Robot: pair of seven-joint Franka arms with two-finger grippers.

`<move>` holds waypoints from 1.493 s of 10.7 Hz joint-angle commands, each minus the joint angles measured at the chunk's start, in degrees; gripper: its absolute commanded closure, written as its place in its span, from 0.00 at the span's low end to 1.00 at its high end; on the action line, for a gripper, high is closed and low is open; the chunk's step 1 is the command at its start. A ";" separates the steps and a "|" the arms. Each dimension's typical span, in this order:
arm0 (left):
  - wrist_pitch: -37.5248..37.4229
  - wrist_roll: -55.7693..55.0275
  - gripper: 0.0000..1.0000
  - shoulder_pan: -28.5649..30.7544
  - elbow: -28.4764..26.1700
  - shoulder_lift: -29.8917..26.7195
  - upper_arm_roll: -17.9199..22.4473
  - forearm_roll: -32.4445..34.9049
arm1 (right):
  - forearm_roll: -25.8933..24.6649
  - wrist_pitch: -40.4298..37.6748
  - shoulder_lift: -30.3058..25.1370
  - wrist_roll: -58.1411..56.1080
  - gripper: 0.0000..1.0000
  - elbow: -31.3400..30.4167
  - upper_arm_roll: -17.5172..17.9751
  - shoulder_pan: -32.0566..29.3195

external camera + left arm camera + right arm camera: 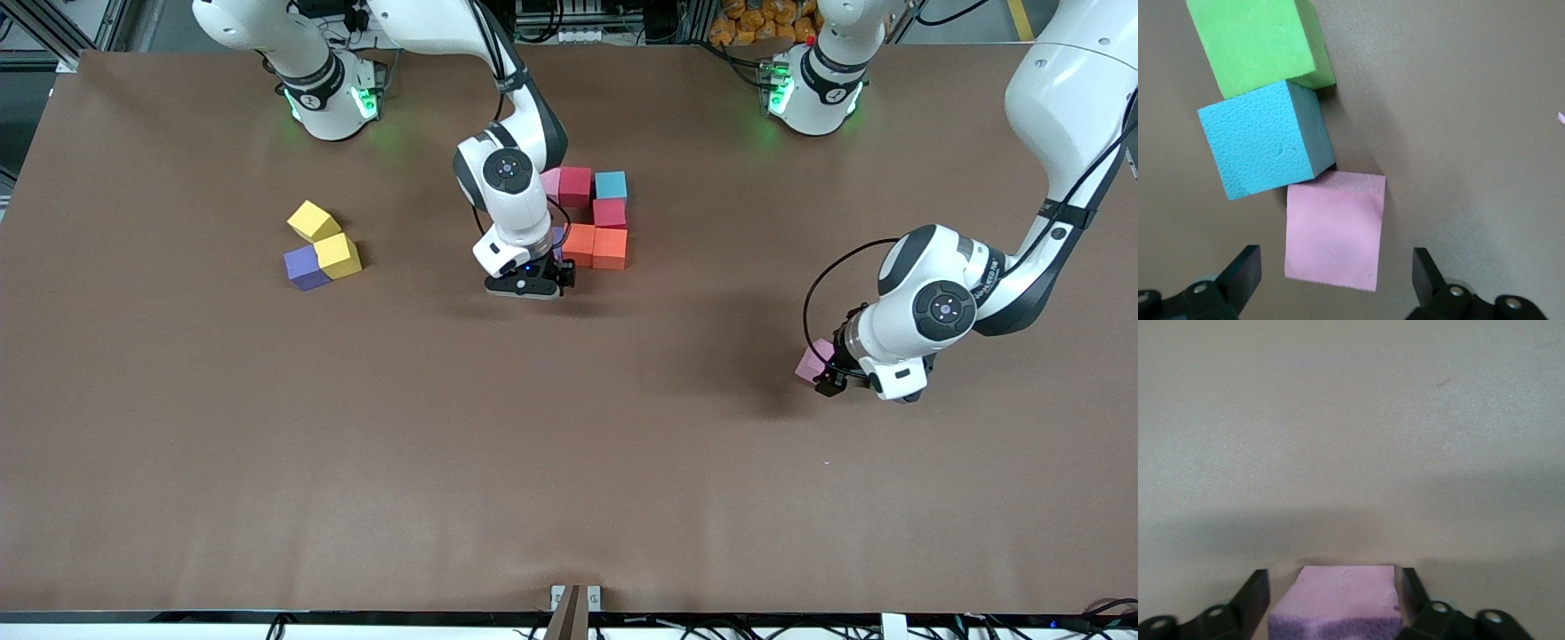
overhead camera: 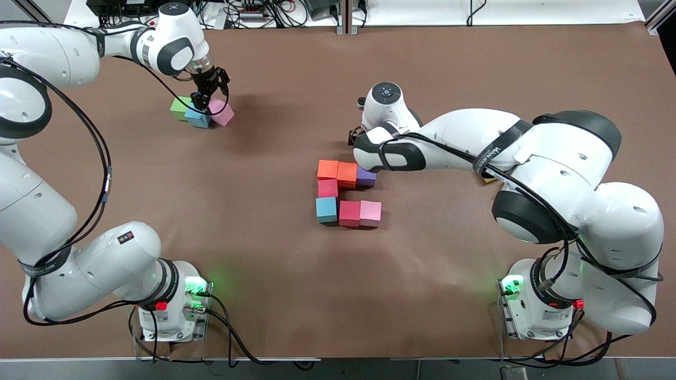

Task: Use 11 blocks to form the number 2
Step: 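Place pink with the right gripper while the left gripper grasps another pink, then lift pink with the left gripper while the right gripper reaches yellow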

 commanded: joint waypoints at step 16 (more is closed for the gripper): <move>4.04 0.39 0.57 -0.38 -2.17 1.79 0.82 6.58 | -7.96 -21.26 -18.86 -44.93 0.00 -5.64 -8.29 -18.15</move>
